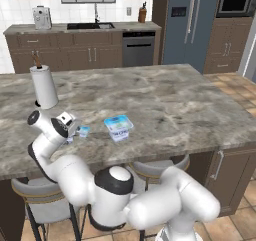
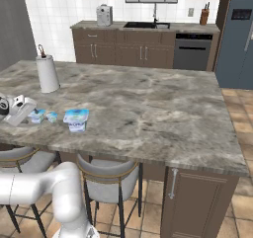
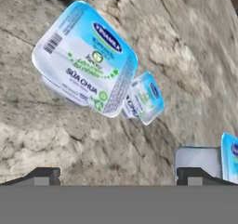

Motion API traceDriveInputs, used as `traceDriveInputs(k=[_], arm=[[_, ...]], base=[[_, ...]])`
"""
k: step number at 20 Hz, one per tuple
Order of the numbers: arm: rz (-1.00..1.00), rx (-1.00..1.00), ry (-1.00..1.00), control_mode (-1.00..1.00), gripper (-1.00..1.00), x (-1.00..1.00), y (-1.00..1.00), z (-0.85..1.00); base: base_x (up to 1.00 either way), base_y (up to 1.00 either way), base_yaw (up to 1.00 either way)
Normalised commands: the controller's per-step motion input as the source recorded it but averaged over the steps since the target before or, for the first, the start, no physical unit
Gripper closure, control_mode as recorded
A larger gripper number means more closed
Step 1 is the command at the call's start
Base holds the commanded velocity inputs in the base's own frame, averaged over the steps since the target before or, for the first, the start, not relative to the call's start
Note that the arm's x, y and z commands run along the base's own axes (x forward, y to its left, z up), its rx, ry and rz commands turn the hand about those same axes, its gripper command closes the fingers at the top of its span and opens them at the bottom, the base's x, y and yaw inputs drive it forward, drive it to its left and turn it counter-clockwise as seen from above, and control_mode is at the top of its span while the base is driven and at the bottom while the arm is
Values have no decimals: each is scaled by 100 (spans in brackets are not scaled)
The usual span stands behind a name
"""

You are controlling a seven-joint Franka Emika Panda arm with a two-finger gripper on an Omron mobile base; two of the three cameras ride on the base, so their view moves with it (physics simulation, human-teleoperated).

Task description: Stack the yogurt containers by placing the smaller containers on top of the larger containers.

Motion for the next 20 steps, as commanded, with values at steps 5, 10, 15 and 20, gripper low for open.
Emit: traceDriveInputs(k=[5, 10, 15, 20], arm=[[0, 0, 0, -100, -100, 33, 16, -17], [0, 0, 0, -100, -100, 28, 26, -15], [1, 0, 0, -100, -100, 20, 32, -12], [1, 0, 0, -100, -100, 22, 27, -12]], base=[[0, 0, 0], [0, 0, 0], [0, 0, 0], [0, 0, 0]])
